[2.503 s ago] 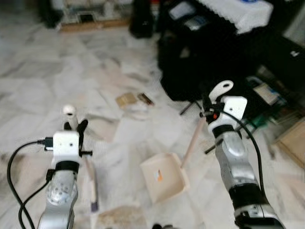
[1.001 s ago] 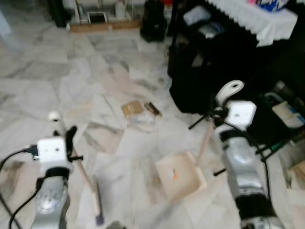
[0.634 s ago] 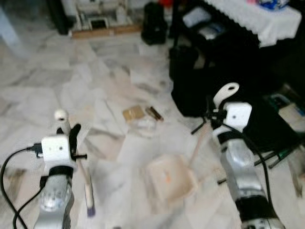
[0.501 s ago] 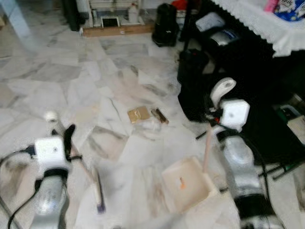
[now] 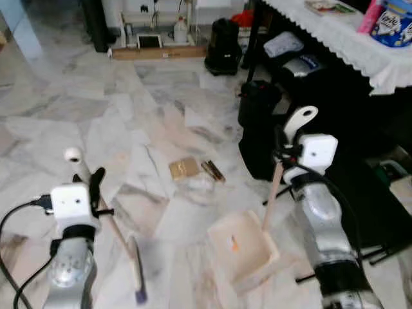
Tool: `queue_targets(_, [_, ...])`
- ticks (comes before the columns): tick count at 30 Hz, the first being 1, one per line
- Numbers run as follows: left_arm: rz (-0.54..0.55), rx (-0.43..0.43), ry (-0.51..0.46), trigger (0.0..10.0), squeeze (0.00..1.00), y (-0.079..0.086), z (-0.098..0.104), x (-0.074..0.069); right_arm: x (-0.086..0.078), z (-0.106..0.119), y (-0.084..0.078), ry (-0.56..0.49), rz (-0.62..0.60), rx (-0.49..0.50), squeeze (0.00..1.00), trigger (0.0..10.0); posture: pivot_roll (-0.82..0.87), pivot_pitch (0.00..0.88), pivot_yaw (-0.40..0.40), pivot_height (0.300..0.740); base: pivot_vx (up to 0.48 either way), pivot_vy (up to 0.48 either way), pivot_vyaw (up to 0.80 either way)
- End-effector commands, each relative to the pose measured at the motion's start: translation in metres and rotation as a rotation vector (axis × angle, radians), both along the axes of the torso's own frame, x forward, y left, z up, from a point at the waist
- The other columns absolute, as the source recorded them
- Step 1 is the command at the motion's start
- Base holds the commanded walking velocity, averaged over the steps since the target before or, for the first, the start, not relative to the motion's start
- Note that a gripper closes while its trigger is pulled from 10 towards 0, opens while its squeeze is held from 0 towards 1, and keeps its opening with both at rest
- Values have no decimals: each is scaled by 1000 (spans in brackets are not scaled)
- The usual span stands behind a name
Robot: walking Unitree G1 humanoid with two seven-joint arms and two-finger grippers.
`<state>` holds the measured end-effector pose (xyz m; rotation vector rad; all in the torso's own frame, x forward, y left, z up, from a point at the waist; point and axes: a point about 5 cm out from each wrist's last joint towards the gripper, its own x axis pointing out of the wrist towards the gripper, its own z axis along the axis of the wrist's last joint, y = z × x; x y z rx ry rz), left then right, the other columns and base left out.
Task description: Sweep floor
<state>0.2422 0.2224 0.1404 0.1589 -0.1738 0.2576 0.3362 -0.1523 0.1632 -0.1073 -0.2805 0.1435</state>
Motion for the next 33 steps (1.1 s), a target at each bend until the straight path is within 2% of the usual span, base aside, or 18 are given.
queue_targets(1, [-8, 15, -29, 10000, 0, -2, 6, 0, -2, 10, 0, -45, 23, -3, 0, 10000, -34, 121, -44, 740, 319, 0, 800])
queue_targets(4, [-8, 14, -29, 10000, 0, -2, 6, 0, -1, 10, 1, -41, 19, 13, 0, 10000, -34, 119, -45, 740, 317, 0, 713])
queue_targets(25, [-9, 10, -29, 10000, 0, -3, 6, 4, 3, 11, 1, -16, 15, 57, 0, 10000, -34, 150, -49, 740, 320, 0, 0])
queue_targets(33, [-7, 10, -29, 10000, 0, -2, 7, 5, 4, 12, 3, -19, 10, 52, 0, 10000, -35, 161, -48, 740, 319, 0, -687])
